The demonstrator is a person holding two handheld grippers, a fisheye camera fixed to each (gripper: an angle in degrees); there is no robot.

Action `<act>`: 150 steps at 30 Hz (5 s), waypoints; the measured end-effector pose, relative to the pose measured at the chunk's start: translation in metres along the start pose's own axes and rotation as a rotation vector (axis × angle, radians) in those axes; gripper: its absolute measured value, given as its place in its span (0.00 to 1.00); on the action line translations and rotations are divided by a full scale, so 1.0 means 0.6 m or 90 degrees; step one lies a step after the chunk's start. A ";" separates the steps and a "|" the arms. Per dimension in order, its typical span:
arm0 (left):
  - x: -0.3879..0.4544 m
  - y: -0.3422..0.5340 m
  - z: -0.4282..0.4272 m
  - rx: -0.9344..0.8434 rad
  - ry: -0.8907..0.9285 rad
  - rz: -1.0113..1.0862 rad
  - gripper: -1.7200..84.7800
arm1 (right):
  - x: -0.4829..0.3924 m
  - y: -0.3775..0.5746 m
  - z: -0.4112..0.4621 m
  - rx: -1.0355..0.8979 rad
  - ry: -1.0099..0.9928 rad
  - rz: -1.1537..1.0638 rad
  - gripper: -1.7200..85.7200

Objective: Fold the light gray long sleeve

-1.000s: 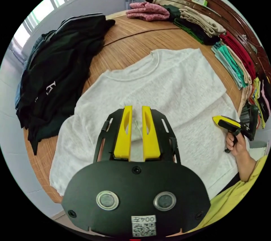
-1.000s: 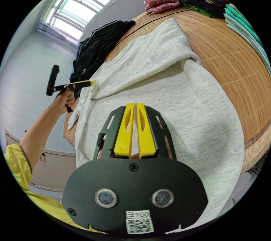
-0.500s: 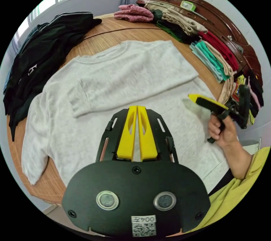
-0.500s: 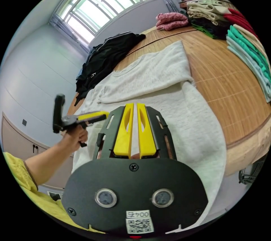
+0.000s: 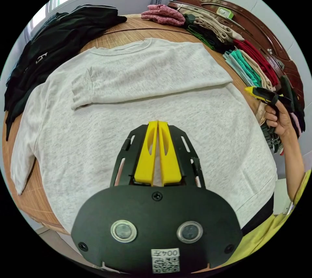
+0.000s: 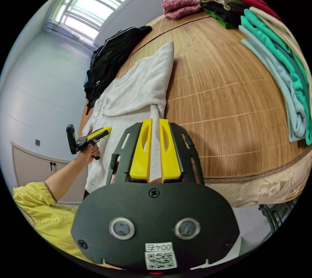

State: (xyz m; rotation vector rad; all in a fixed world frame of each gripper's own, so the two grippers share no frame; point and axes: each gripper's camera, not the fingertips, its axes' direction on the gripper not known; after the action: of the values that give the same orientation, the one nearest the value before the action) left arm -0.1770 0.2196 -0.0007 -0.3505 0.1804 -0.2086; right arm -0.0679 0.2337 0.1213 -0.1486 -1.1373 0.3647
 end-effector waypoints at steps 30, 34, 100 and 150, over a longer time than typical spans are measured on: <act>0.070 0.049 -0.011 0.037 0.017 -0.011 0.02 | -0.370 -0.006 0.185 -0.040 0.496 -0.438 0.11; 0.080 0.050 -0.002 0.038 0.019 -0.012 0.02 | -0.391 -0.009 0.206 -0.044 0.536 -0.484 0.07; 0.212 0.359 0.718 0.050 0.103 -0.051 0.03 | -0.305 0.026 0.127 -0.177 0.276 -0.140 0.08; -0.903 1.233 0.781 0.459 0.122 -0.736 0.06 | -0.386 0.151 0.206 -0.044 0.382 -0.160 0.08</act>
State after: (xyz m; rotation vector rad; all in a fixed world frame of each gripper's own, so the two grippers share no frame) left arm -0.4738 1.1754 0.2427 0.3310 0.0614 -1.4106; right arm -0.2846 0.2270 -0.0531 -0.1604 -0.5643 0.0443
